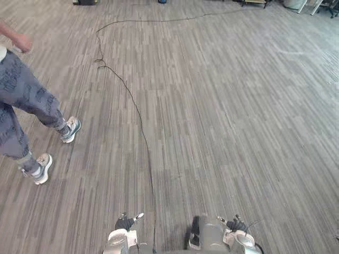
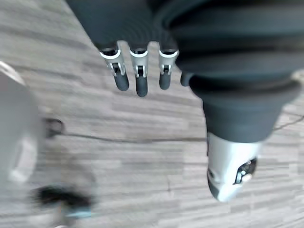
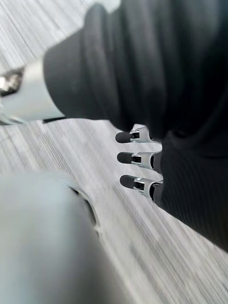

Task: Pick up cushions and gather them together orderly.

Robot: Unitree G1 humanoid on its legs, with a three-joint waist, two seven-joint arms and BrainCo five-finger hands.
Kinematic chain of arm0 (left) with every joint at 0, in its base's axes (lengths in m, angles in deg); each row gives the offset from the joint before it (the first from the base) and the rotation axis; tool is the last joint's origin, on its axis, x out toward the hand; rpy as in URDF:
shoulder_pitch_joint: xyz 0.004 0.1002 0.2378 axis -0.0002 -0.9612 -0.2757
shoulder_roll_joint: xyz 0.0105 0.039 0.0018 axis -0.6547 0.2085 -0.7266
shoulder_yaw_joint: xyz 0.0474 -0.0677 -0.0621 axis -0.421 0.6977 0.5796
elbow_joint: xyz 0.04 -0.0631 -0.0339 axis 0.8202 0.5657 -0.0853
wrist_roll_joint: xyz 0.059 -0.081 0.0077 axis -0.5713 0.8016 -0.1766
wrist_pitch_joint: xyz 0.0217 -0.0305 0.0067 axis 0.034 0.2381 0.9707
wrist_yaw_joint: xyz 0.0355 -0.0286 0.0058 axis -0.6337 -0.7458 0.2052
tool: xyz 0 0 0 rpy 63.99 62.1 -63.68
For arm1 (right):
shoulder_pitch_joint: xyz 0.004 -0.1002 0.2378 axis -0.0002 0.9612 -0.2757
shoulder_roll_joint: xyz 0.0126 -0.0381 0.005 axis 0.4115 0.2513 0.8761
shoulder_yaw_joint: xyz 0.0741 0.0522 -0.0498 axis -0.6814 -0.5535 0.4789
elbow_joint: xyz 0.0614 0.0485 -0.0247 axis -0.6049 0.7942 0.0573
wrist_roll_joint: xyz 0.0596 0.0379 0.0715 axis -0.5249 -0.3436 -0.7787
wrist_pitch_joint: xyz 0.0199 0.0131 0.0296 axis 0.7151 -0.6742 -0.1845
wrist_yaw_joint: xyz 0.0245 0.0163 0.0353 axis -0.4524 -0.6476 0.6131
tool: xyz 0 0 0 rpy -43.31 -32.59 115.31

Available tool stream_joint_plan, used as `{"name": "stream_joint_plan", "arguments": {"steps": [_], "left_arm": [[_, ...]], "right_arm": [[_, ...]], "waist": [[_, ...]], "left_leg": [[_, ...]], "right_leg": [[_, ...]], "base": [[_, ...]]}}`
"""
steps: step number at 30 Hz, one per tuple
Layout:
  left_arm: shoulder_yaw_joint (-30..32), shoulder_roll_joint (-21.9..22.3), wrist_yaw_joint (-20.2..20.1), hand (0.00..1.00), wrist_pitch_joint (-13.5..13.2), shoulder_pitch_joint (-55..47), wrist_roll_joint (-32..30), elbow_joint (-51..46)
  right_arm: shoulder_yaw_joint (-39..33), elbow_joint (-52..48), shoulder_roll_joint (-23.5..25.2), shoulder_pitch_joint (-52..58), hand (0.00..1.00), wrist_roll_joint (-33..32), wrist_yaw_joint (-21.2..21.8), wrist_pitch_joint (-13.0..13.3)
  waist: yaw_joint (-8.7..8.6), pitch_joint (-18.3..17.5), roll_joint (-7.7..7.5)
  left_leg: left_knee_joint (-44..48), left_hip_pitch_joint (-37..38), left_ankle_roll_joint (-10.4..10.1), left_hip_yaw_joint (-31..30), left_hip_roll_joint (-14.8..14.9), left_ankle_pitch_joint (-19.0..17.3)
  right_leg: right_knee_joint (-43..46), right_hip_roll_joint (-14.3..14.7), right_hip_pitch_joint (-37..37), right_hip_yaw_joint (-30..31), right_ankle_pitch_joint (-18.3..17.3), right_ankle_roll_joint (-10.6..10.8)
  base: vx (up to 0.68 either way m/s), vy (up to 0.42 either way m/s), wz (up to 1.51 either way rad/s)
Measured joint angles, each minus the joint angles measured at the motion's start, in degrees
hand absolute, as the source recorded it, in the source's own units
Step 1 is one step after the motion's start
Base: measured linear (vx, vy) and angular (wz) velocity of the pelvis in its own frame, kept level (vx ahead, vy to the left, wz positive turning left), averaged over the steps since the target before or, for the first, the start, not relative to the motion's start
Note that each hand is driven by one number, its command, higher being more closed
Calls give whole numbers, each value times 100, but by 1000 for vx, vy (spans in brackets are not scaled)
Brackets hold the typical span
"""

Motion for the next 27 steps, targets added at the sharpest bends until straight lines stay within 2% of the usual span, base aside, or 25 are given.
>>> {"name": "stream_joint_plan", "arguments": {"steps": [1, 2, 3, 4, 5, 6, 7, 8, 9, 10, 11, 13, 15, 16, 17, 19, 20, 21, 22, 23, 24, 25, 26, 27], "left_arm": [[-82, 1, -1, 0, 0, 30, 0, 24], [-80, 3, -6, 0, 2, 8, -4, 46], [-69, 83, -6, 0, 5, 2, -5, 113], [-56, 124, -23, 0, 5, 25, -50, 137], [-42, 193, -21, 0, 5, 15, -103, 129], [197, 268, -18, 0, 9, 15, -117, 127], [304, 308, -19, 0, 11, 17, -115, 122], [429, 377, -18, 0, 13, -32, -108, -19], [473, 394, -29, 0, 3, -45, -108, -160], [552, 397, -25, 0, -5, -45, -103, -360], [558, 387, -24, 0, -9, -50, -102, -451], [556, 376, -27, 0, -56, -80, -66, -716], [556, 387, -27, 0, -106, -128, -37, -884], [557, 394, -28, 0, -123, -131, -28, -901], [578, 412, -27, 0, -145, -138, 12, -956], [572, 376, -26, 0, -184, -212, 59, -996], [567, 302, -26, 0, -195, -206, 75, -983], [570, 237, -23, 0, -188, -211, 85, -979], [576, 196, -21, 0, -178, -216, 87, -988], [541, 93, -16, 0, -153, -216, 93, -984], [493, 15, -10, 0, -127, -238, 115, -907], [393, -34, 11, 0, -93, -255, 122, -725], [322, -37, 14, 0, -75, -239, 120, -658], [242, -7, 11, 0, -35, -165, 120, -593]], "right_arm": [[3, 25, -9, -22, 0, 8, 0, -4], [3, 32, -34, -21, 0, 11, 13, 5], [-1, 32, -94, -88, 0, 17, 22, 9], [-17, 30, -119, -174, 0, 91, 32, 2], [-144, 0, -111, -181, 0, 114, 43, 0], [-234, -34, -78, -168, 0, 124, 51, -14], [-222, -33, -79, -152, 0, 124, 52, -26], [-178, -50, -94, -122, 0, 114, 45, -52], [-165, -51, -84, -113, 0, 111, 18, -51], [-107, -42, -29, -96, 0, 98, -1, -62], [-97, -48, 14, -76, 0, 89, -2, -62], [61, -67, 52, 9, 0, -8, -10, -94], [152, -77, 60, 21, 0, -9, -17, -111], [185, -76, 58, 27, 0, -8, -19, -111], [204, -47, 85, 30, 0, -7, -21, -111], [225, 1, 202, 83, 0, -7, -47, -123], [236, 16, 283, 65, 0, -6, -49, -131], [270, -7, 393, 63, 0, 8, -23, -139], [222, -10, 392, 109, 0, 10, -2, -169], [185, -31, 398, 129, 0, 15, -17, -169], [189, -61, 407, 123, 0, 31, -9, -158], [223, -115, 393, 127, 0, 77, -6, -108], [231, -207, 392, 154, 0, 105, -4, -100], [238, -338, 391, 235, 0, 110, 1, -104]], "waist": [[-24, 8, 3], [-75, 37, 52], [-68, 53, 221], [-26, 100, 314], [-42, 126, 362], [-69, 169, 438], [-83, 187, 457], [-19, 254, 495], [32, 279, 520], [119, 304, 463], [129, 324, 399], [199, 311, 264], [306, 295, 228], [335, 294, 223], [456, 279, 198], [555, 148, 16], [552, 89, -57], [463, 40, -155], [455, 27, -221], [484, 44, -363], [494, 44, -410], [432, 80, -345], [401, 80, -345], [358, 88, -334]], "left_leg": [[-175, 262, -178, -154, -6, -22], [-218, 433, -287, -345, 72, -76], [-200, 503, -333, -438, 231, -75], [-18, 508, -654, -593, 333, 133], [340, 486, -717, -739, 386, 216], [1417, 180, -630, -934, 588, 370], [2122, -73, -562, -1026, 703, 571], [4120, -875, -410, -1139, 1112, 1045], [4863, -1261, -390, -1124, 1286, 882], [5447, -1826, -405, -1100, 1414, 644], [5492, -2112, -388, -1051, 1406, 554], [4845, -2826, -264, -694, 1353, 334], [3523, -3281, -278, -516, 1076, 306], [3153, -3332, -291, -519, 977, 361], [2037, -3451, -370, -575, 708, 756], [1475, -3496, -400, -772, 284, 1803], [1544, -3476, -390, -740, 187, 1621], [1828, -3476, -319, -598, 225, 1412], [2125, -3429, -330, -571, 252, 1250], [2333, -3179, -283, -440, 242, 1146], [2234, -2798, -218, -328, 243, 1035], [1907, -2133, -120, -311, 242, 776], [1748, -1812, -118, -306, 240, 661], [1496, -1387, -112, -196, 237, 551]], "right_leg": [[-871, 191, 14, 78, 512, -75], [-1020, 355, 121, 280, 1328, -459], [-806, 447, 159, 231, 1205, -514], [-308, 415, 87, 171, 711, -566], [-10, 385, 125, 106, 391, -592], [141, 429, 393, -9, 12, -580], [125, 464, 577, -40, -117, -577], [-94, 629, 1118, -54, -368, -642], [-206, 736, 1398, -41, -461, -690], [-411, 813, 1793, 5, -609, -710], [-542, 812, 2020, 11, -663, -676], [-973, 807, 2618, 116, -806, -565], [-1315, 731, 3110, 331, -942, -396], [-1381, 689, 3211, 408, -982, -345], [-1526, 540, 3453, 635, -1128, -253], [-1724, 300, 3721, 1165, -1224, -110], [-1720, 187, 3721, 1350, -1191, -165], [-1597, 86, 3669, 1699, -864, -231], [-1348, 30, 3645, 1847, -659, -105], [-556, -54, 3470, 2036, -355, 17], [379, -94, 3147, 2085, 103, 153], [2094, -147, 2448, 1984, 441, 497], [2799, -161, 2141, 1835, 309, 421], [3408, -193, 1729, 1559, 72, 255]], "base": [[641, -153, 64], [534, -152, 44], [631, -191, 29], [622, -205, 17], [744, -258, 29], [493, -210, 30], [700, -258, 24], [562, -168, 4], [648, -139, -14], [417, -57, -14], [631, -88, -10], [584, -44, -14], [584, 74, -38], [629, 159, -68], [645, 213, -84], [737, 242, -96], [715, 240, -58], [703, 283, -28], [799, 305, -44], [627, 234, -67], [698, 186, -108], [554, 115, -100], [645, 95, -92], [310, 25, -59]]}}
